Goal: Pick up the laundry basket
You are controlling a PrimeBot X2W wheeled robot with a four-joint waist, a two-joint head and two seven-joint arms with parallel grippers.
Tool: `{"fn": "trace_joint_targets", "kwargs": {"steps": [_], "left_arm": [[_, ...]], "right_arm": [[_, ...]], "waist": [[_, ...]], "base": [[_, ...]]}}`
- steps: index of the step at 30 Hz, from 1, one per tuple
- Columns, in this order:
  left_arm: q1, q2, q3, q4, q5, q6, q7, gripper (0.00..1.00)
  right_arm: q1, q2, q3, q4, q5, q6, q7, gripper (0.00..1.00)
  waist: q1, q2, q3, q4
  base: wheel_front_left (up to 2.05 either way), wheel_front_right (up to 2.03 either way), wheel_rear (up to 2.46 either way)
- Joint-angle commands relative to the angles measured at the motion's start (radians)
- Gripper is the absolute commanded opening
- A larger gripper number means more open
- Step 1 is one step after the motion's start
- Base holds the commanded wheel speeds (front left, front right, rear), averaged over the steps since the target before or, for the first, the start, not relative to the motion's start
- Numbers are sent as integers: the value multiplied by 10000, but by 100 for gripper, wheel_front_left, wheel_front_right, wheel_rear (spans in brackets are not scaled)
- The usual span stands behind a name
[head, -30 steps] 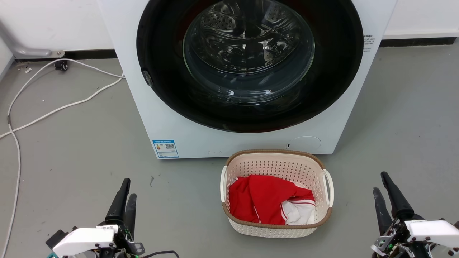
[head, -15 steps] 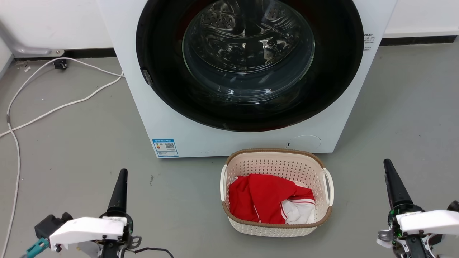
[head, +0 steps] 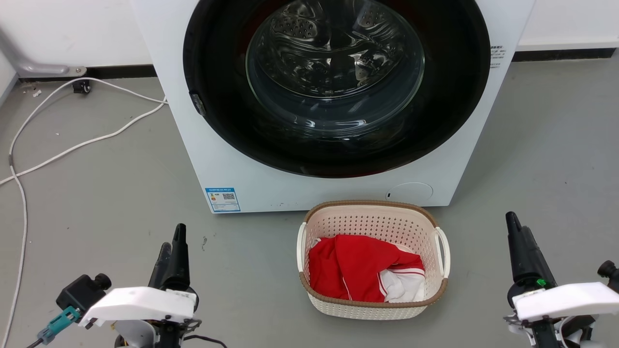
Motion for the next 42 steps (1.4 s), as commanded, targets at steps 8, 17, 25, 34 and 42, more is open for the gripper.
{"fn": "trace_joint_targets", "kwargs": {"steps": [8, 17, 25, 34, 42], "left_arm": [[25, 50, -278, -309, 1747, 355, -355, 100], [107, 142, -577, -443, 3074, 658, -644, 100], [138, 252, -890, -535, 4095, 879, -886, 100], [189, 393, -1232, -592, 5148, 1133, -1133, 100], [228, 514, -1500, -619, 5992, 1354, -1335, 100]], "right_arm": [[83, -29, 122, -394, -1769, 0, -344, 100], [206, -32, 164, -638, -3242, 0, -643, 100], [320, -36, 203, -807, -4201, 0, -880, 100], [434, -39, 269, -933, -5216, 0, -1126, 100], [514, -42, 280, -1013, -6014, 0, -1338, 100]], "waist": [[0, 0, -23, -1], [0, 0, -57, -11], [0, 0, -65, -10], [0, 0, -76, -22], [0, 0, -87, -18]], "base": [[0, 0, 0], [0, 0, 0], [0, 0, 0], [0, 0, 0], [0, 0, 0]]}}
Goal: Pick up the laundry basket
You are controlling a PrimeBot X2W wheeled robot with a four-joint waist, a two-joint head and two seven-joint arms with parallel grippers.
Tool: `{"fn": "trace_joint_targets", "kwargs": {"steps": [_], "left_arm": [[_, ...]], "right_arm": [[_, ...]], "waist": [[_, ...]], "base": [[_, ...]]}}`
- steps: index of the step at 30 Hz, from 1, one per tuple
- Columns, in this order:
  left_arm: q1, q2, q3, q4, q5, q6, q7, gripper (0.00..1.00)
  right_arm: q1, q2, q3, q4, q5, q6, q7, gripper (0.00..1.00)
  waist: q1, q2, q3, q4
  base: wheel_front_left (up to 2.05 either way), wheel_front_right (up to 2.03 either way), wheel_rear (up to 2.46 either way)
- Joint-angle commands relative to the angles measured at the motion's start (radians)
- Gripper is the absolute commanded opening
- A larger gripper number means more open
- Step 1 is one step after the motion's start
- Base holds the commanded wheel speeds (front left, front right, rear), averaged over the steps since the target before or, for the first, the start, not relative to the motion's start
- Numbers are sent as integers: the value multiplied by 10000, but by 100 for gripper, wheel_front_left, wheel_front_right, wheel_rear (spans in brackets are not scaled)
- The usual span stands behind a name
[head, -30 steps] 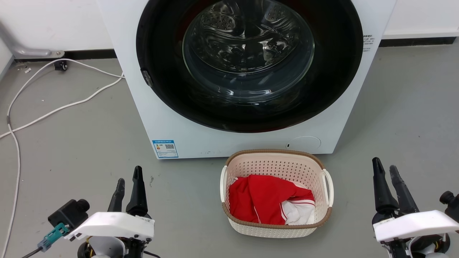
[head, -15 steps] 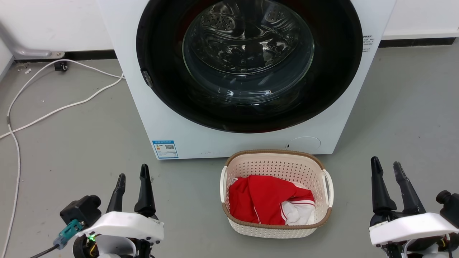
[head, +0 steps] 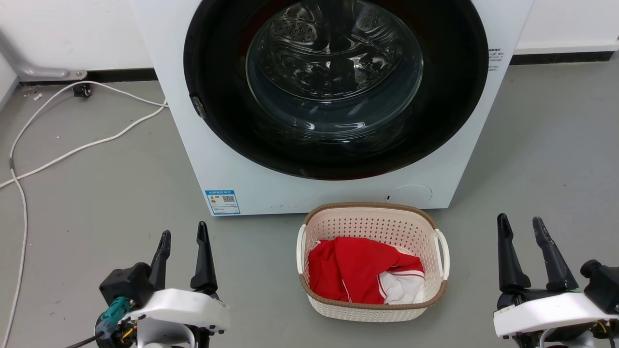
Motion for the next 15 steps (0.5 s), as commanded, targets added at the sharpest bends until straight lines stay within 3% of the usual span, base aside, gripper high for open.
{"fn": "trace_joint_targets", "kwargs": {"steps": [1, 15], "left_arm": [[43, 87, -75, -135, 320, 78, -93, 100], [142, 196, -408, -203, 1574, 298, -414, 100]], "right_arm": [[40, -38, 5, -165, -333, 0, -115, 100], [220, -43, -19, -342, -1435, 0, -437, 100]], "waist": [[0, 0, -3, 4], [0, 0, -15, 9]], "base": [[0, 0, 0], [0, 0, 0]]}}
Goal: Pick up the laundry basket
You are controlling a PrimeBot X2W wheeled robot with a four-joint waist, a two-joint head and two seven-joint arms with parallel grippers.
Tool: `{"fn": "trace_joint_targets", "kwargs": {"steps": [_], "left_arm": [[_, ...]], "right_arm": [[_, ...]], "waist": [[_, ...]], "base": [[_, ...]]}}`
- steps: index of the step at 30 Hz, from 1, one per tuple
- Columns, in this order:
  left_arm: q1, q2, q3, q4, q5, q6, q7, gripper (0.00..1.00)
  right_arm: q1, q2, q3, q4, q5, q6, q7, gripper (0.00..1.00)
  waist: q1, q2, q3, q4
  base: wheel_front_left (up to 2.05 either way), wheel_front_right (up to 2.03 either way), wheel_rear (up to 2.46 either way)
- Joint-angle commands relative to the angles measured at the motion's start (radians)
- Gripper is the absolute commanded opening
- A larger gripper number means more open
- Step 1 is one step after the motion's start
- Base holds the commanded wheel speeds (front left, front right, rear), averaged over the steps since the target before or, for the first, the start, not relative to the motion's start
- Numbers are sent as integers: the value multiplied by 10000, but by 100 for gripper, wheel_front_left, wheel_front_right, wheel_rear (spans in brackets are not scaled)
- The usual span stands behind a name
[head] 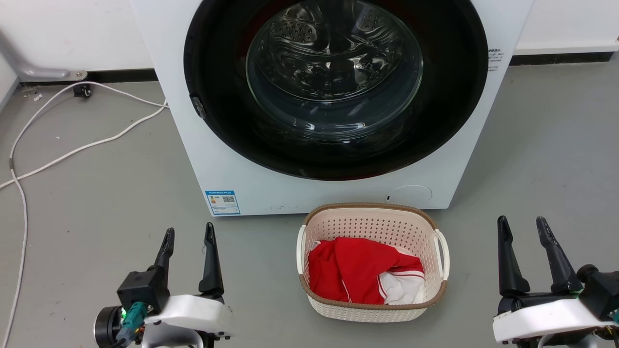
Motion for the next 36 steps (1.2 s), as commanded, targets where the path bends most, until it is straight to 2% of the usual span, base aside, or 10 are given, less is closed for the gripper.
{"fn": "trace_joint_targets", "kwargs": {"steps": [1, 29, 36], "left_arm": [[59, 56, -48, -106, 301, 47, -106, 100], [351, -320, 112, 136, 2180, -322, -626, 100], [398, -408, 252, 259, 2345, -502, -701, 100]], "right_arm": [[62, -41, 7, -138, -261, 0, -103, 100], [375, -46, 19, -332, -1208, -1, -628, 100], [426, -48, 17, -288, -1324, -1, -706, 100]], "waist": [[0, 0, 1, 1], [0, 0, -42, 29], [0, 0, -40, 25]], "base": [[0, 0, 0], [0, 0, 0], [0, 0, 0]]}}
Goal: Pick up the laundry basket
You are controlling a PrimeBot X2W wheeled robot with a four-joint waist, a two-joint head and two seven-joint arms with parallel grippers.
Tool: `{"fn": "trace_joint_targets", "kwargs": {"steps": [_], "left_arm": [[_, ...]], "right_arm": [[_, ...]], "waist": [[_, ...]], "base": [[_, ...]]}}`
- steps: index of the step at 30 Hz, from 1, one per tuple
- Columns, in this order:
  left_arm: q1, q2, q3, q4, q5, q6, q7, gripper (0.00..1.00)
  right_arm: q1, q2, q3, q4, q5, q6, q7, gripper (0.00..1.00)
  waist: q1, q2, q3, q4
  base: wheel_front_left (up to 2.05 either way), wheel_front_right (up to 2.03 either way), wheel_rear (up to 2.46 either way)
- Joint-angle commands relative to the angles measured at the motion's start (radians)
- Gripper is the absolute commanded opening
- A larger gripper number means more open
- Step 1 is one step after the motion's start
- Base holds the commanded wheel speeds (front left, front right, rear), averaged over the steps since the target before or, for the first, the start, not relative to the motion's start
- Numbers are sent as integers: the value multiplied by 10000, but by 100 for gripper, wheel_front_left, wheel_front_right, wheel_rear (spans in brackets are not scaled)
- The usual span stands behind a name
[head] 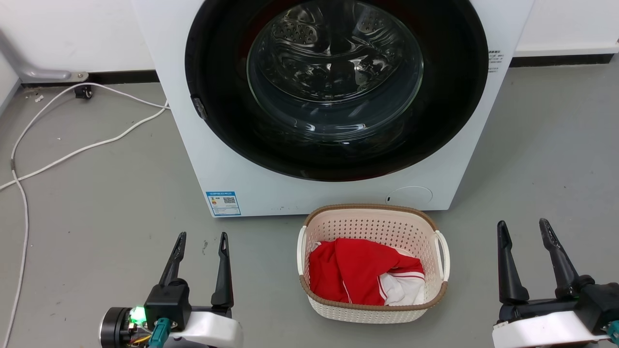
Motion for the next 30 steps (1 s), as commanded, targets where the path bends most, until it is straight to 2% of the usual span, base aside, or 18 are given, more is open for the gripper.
{"fn": "trace_joint_targets", "kwargs": {"steps": [1, 9, 21, 26, 30], "left_arm": [[104, -12, 50, 26, -20, -57, -28, 100], [108, -73, 222, 92, -147, -290, -28, 100], [30, -96, 264, 131, -173, -394, -28, 100], [-322, -98, 102, 348, -185, -520, -28, 100], [-955, -94, -59, 700, -56, -757, -26, 100]], "right_arm": [[109, -40, 15, 0, 26, -3, -21, 100], [147, -39, 55, 83, 264, -3, -21, 100], [61, -39, 17, 175, 262, -3, -21, 100], [-139, -37, -106, 393, -42, -3, -21, 100], [-611, -37, -454, 636, -371, -3, -20, 100]], "waist": [[0, 0, 5, 4], [0, 0, 26, 35], [0, 0, 121, 27], [0, 0, 377, 16], [0, 0, 1007, -39]], "base": [[0, 0, 0], [0, 0, 0], [0, 0, 0], [0, 0, 0], [0, 0, 0]]}}
